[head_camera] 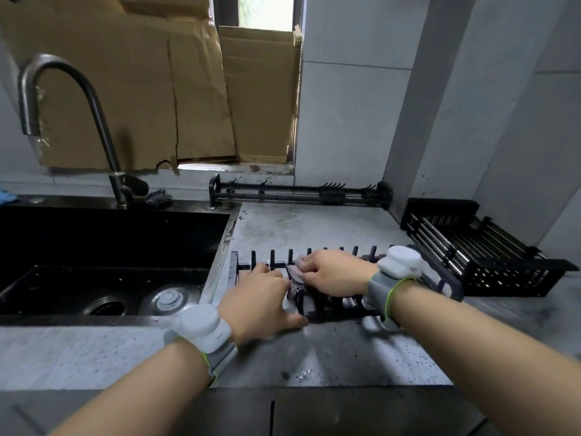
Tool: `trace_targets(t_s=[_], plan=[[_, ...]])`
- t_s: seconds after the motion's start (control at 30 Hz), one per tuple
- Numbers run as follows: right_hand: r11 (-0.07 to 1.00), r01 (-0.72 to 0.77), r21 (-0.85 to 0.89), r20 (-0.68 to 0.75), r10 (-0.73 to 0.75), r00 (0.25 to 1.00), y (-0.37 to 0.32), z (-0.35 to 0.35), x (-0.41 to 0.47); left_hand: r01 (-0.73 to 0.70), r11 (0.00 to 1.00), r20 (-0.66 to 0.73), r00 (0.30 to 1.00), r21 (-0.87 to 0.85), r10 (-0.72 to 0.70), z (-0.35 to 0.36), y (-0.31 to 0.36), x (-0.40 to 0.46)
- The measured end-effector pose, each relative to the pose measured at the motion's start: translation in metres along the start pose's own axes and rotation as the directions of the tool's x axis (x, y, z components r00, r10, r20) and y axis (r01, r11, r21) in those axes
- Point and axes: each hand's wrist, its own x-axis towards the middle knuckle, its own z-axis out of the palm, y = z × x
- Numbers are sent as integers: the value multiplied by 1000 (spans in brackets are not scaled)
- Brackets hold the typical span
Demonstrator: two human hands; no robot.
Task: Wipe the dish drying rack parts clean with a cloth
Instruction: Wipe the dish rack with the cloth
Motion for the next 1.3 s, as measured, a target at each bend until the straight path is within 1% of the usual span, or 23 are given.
trace_targets(t_s=[0.03,0.1,0.17,0.23,0.3,0.33,0.43,0.5,0.57,0.6,0.73,0.87,0.97,1.13,1.3], plan=[[1000,2,-12,-1,-2,1000,-1,1,2,9,1000,3,1000,-1,-9,0,1,1],[999,-44,12,-36,45,998,-3,-12,6,23,1000,4,1000,0,-23,0,4,2],[993,-82,89,-72,89,993,-3,-30,10,37,999,4,999,4,-37,-2,8,2],[979,-53,194,-104,75,992,-4,-43,11,58,998,1,998,-5,-58,-3,13,4],[962,-17,272,-92,44,995,-7,-38,16,74,997,-11,997,-33,-75,-3,18,7],[964,-14,267,-73,35,997,-9,-31,19,76,996,-24,997,-43,-77,-3,19,9],[986,11,167,-79,3,997,-7,-7,27,49,998,-86,995,-35,-52,-6,15,4],[991,17,137,-85,-5,996,-3,-2,28,12,998,-107,994,68,-5,-15,1,-3],[995,26,101,-73,-19,997,-3,-3,30,-34,986,-94,994,163,49,-23,-18,-10],[997,25,76,-61,-20,998,-4,-3,32,-52,983,-75,995,179,66,-24,-27,-12],[1000,8,6,-67,-8,998,-11,-4,38,-97,989,2,995,114,97,-14,-42,-14],[1000,24,-12,-68,-24,997,-16,-5,36,-90,995,-10,996,48,91,-5,-42,-15],[998,50,35,-21,-49,999,-16,-16,25,-91,993,-17,996,69,93,-2,-42,-16],[994,30,102,82,-38,996,-17,-27,8,-85,992,-15,996,94,87,-2,-40,-14],[999,26,28,106,-29,994,-30,-22,6,-72,995,12,997,74,71,1,-40,-14]])
